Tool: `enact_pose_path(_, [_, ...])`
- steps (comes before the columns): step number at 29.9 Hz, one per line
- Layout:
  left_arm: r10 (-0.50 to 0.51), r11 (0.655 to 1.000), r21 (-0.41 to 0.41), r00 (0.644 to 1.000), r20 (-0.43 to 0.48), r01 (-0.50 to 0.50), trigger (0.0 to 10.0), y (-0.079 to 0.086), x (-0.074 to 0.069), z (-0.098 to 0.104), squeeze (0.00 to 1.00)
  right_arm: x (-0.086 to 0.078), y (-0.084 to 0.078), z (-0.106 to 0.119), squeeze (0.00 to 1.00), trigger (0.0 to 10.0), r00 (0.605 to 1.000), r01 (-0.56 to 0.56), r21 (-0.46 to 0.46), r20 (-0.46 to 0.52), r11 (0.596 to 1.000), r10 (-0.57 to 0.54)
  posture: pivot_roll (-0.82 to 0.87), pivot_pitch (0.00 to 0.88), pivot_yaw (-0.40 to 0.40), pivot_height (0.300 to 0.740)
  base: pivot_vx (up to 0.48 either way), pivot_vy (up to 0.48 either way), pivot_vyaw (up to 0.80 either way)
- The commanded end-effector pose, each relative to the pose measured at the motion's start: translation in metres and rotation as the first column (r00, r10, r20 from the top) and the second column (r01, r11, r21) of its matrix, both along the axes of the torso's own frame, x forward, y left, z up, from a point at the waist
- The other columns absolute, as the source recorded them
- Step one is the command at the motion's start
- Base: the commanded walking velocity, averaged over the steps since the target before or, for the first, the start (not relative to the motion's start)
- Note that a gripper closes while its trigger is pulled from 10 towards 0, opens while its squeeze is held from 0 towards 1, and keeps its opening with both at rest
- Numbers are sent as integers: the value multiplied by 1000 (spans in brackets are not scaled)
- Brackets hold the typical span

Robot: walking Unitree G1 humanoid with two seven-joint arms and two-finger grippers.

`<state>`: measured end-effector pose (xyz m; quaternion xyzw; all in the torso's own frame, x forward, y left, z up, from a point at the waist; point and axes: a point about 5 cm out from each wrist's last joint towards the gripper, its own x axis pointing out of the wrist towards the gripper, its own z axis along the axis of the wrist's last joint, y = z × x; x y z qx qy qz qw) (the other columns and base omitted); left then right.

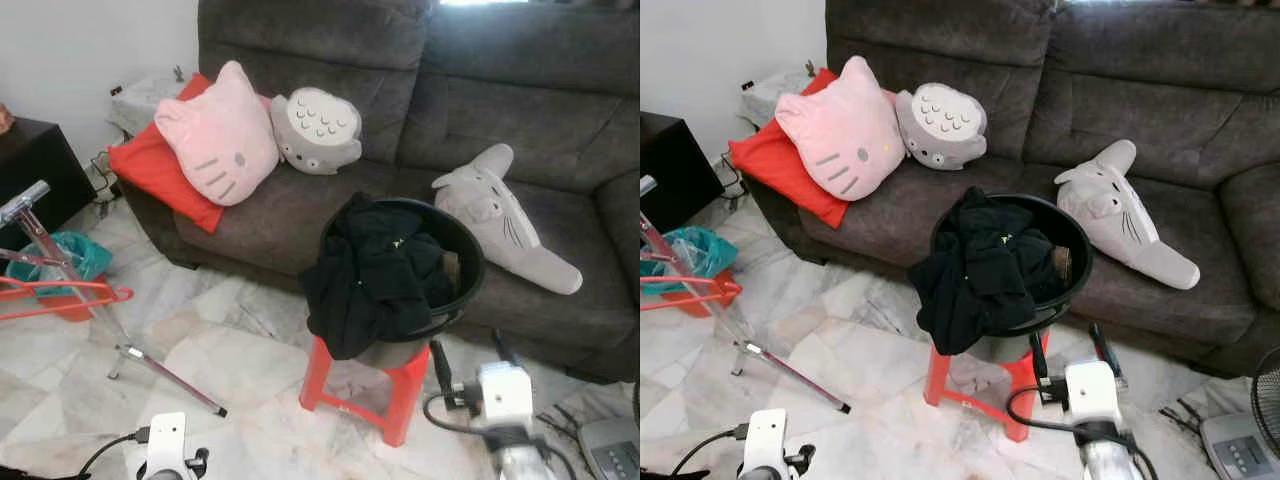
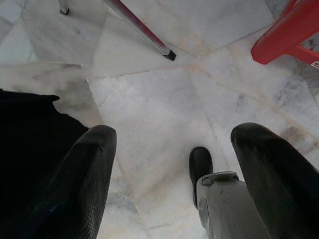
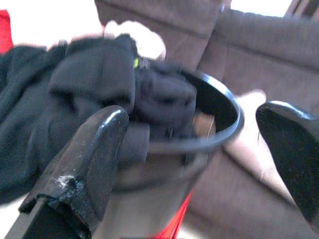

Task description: Hang hanger

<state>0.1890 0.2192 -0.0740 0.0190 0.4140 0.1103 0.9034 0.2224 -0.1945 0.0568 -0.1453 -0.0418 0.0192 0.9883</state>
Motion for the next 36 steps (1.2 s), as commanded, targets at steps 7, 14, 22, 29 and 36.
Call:
enact_pose_path(7, [6, 1000, 6, 1000, -6, -6, 10000, 0, -1, -1, 0, 25, 0, 18, 0, 10000, 999, 40, 21, -27, 999, -39, -94, 0, -16, 728, 0, 0, 0])
enact_pose_path(14, [3, 1000, 6, 1000, -6, -3, 10000, 0, -1, -1, 0, 60, 10, 26, 0, 10000, 995, -10, -9, -99, 1000, 9, -86, 0, -16, 728, 0, 0, 0])
enact_pose_path(22, [9, 1000, 9, 1000, -7, -9, 10000, 1, -2, -1, 0, 51, 6, 25, 0, 10000, 991, -50, -104, -132, 993, 36, -80, 0, -21, 728, 0, 0, 0])
enact_pose_path(29, [4, 1000, 11, 1000, -10, -4, 10000, 1, -3, -1, 0, 28, 0, 8, 0, 10000, 974, -115, -272, -219, 955, 55, -83, 0, -20, 728, 0, 0, 0])
enact_pose_path(36, [-7, 1000, 12, 1000, -14, 7, 10000, 0, -3, -2, 0, 24, -6, 8, 0, 10000, 976, -94, -297, -215, 950, 29, -94, 0, -16, 728, 0, 0, 0])
